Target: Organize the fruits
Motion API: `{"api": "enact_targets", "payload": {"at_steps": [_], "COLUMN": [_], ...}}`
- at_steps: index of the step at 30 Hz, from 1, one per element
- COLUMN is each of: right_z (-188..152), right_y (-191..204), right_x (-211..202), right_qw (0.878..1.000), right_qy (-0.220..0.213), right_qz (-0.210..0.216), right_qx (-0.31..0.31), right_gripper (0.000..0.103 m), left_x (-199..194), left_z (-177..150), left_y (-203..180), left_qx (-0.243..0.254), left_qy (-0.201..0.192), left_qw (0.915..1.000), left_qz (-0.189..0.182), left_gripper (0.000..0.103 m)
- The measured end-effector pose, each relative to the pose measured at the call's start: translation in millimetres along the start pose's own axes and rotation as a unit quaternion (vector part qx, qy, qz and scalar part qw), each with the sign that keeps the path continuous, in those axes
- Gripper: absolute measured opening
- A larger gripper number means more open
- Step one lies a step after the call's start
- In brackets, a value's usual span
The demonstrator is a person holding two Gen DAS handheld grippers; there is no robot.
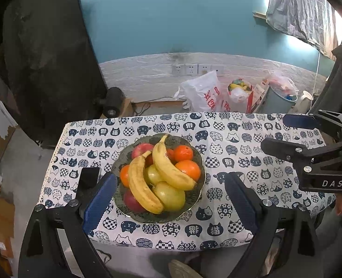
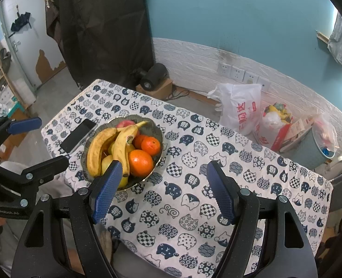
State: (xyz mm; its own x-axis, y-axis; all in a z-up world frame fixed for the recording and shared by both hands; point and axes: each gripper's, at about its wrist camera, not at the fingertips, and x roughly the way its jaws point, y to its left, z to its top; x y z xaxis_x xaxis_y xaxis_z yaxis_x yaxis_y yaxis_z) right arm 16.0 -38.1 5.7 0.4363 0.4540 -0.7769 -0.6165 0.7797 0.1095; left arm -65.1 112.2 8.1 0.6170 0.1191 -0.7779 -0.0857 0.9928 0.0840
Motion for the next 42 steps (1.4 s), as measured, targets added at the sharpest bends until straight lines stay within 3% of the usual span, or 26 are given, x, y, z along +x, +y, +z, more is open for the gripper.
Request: {"api": "enact_targets", "payload": {"at_steps": [42], "right_z": [-2.1], "right_y": [-3.8], "right_x": [-2.7], "right_qw": [1.000], "right_qy": [0.002], "right_qz": [-0.003], "right_qx": [-0.001], "right_gripper": [0.074], "left_x": [1.2], "left_z": [0.7], "left_y": [-5.2], "left_qx": [0.006], "left_qy": [0.007], "left_qw": [0.9999], "left_qz": [0.005], "left_gripper": [0.095]}}
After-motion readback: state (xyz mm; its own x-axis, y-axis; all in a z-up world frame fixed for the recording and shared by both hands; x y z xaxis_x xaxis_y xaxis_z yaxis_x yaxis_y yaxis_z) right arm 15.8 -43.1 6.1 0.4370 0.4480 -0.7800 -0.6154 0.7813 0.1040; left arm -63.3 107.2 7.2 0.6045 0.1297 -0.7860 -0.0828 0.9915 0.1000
